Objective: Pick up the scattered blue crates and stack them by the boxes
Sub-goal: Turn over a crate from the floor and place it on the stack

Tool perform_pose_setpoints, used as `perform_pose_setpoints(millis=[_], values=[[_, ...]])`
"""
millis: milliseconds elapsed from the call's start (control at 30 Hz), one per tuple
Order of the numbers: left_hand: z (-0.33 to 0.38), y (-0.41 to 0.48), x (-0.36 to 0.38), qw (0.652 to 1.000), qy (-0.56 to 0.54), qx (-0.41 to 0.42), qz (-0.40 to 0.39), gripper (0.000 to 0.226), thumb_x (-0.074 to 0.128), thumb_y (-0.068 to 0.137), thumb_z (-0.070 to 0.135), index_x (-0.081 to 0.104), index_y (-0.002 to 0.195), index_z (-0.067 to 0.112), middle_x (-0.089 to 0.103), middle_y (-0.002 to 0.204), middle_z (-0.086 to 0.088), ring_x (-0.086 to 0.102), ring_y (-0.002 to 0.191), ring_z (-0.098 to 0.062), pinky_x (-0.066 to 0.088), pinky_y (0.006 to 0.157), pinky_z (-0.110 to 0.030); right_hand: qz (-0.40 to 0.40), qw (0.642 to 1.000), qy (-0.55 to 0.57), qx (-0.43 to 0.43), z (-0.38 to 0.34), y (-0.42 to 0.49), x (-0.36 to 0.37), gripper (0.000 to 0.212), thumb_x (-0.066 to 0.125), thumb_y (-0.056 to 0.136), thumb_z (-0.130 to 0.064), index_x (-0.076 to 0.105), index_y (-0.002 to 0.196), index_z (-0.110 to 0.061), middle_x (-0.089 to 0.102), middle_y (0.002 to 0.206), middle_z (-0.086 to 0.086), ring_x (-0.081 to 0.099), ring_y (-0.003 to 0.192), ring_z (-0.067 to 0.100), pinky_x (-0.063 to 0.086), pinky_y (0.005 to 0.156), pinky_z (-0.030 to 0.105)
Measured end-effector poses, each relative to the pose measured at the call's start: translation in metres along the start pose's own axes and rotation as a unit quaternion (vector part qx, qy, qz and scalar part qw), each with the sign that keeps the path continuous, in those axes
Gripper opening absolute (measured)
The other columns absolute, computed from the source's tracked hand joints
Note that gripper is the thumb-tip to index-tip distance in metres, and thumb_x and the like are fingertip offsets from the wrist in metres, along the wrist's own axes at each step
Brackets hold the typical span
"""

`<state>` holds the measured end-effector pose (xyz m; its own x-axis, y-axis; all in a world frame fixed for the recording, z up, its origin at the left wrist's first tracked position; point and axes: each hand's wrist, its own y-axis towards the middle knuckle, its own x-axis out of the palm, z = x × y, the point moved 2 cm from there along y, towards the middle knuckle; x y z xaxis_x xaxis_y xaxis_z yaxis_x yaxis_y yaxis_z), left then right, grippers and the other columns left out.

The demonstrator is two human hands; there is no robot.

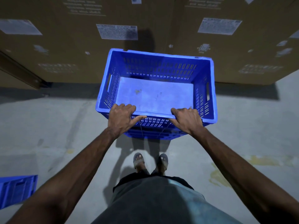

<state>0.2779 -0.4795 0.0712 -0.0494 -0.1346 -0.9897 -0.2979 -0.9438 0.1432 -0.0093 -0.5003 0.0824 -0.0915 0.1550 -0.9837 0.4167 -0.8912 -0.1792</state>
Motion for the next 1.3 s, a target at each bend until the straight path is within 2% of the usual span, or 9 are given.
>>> perform_pose_setpoints(millis=[233,367,467,733,833,967,1100,1233,1300], values=[[0.006,-0.015,-0.001,0.999,-0.018,-0.029,0.007,0.070,0.030,0.092,0.084,0.054,0.076,0.020,0.059,0.072,-0.001,0.057,0.069,-0.028,0.033,0.070,-0.039,-0.006,0.999,0.011,-0.037,-0.002,-0.007,0.000,0.042,0.037,0.098,-0.063,0.038,0.090,-0.022,0.068,0.084,0.005,0.063,0.071,0.036,0.050,0.065,0.040],[0.006,0.000,-0.006,0.999,-0.009,-0.026,-0.021,0.066,0.035,0.093,0.082,0.052,0.077,0.020,0.059,0.072,-0.001,0.057,0.071,-0.030,0.031,0.069,-0.039,-0.003,0.999,-0.012,-0.031,0.005,0.006,-0.005,0.042,0.041,0.097,-0.062,0.050,0.100,-0.021,0.070,0.090,0.008,0.065,0.079,0.037,0.037,0.061,0.037],[0.007,-0.009,-0.002,1.000,-0.006,-0.027,-0.007,0.062,0.040,0.093,0.079,0.055,0.080,0.020,0.061,0.075,-0.001,0.059,0.074,-0.030,0.035,0.070,-0.040,-0.006,0.999,-0.022,-0.040,0.003,0.000,0.000,0.042,0.041,0.097,-0.062,0.050,0.098,-0.021,0.070,0.088,0.007,0.065,0.076,0.037,0.040,0.063,0.037],[0.007,-0.009,-0.003,0.999,-0.014,-0.044,-0.017,0.067,0.030,0.094,0.082,0.056,0.087,0.021,0.061,0.080,0.000,0.056,0.076,-0.027,0.034,0.073,-0.040,-0.019,0.999,-0.022,-0.042,0.001,0.003,-0.009,0.042,0.037,0.101,-0.060,0.047,0.099,-0.019,0.069,0.093,0.008,0.063,0.080,0.037,0.040,0.062,0.039],[0.008,-0.009,-0.005,0.997,-0.035,-0.057,-0.028,0.066,0.031,0.093,0.083,0.059,0.094,0.023,0.064,0.086,0.002,0.056,0.080,-0.025,0.038,0.077,-0.041,-0.041,0.999,0.007,-0.005,-0.001,0.001,-0.013,0.052,0.033,0.097,-0.071,0.049,0.099,-0.022,0.069,0.092,0.006,0.063,0.082,0.035,0.051,0.069,0.042],[0.003,-0.011,-0.004,0.995,-0.070,-0.039,-0.062,0.071,0.027,0.092,0.085,0.062,0.109,0.026,0.068,0.098,0.003,0.059,0.090,-0.023,0.039,0.085,-0.043,-0.097,0.983,0.143,0.068,-0.002,-0.007,-0.023,0.071,0.037,0.071,-0.099,0.056,0.097,-0.036,0.066,0.091,-0.010,0.062,0.089,0.020,0.050,0.075,0.040],[-0.003,-0.020,-0.018,0.984,-0.164,-0.029,-0.060,0.061,0.036,0.097,0.074,0.057,0.130,0.026,0.064,0.121,0.002,0.057,0.111,-0.025,0.036,0.093,-0.046,-0.031,0.951,0.291,0.097,0.000,-0.036,-0.035,0.068,0.055,0.071,-0.092,0.061,0.114,-0.040,0.069,0.116,-0.018,0.063,0.107,0.006,0.053,0.089,0.035],[0.013,-0.054,-0.042,0.987,-0.126,-0.067,0.072,0.043,0.046,0.102,0.058,0.062,0.122,0.024,0.057,0.126,0.003,0.053,0.111,-0.022,0.036,0.093,-0.043,0.106,0.931,0.327,0.124,-0.010,-0.079,-0.041,0.047,0.060,0.087,-0.070,0.066,0.111,-0.031,0.070,0.113,-0.018,0.064,0.106,0.003,0.052,0.089,0.032],[0.033,-0.081,-0.047,0.983,-0.149,-0.071,0.081,0.038,0.047,0.102,0.056,0.062,0.116,0.025,0.057,0.122,0.005,0.054,0.108,-0.020,0.037,0.090,-0.042,0.188,0.900,0.356,0.167,-0.022,-0.110,-0.031,0.037,0.061,0.091,-0.063,0.067,0.105,-0.029,0.071,0.107,-0.018,0.065,0.105,0.002,0.051,0.087,0.030]])
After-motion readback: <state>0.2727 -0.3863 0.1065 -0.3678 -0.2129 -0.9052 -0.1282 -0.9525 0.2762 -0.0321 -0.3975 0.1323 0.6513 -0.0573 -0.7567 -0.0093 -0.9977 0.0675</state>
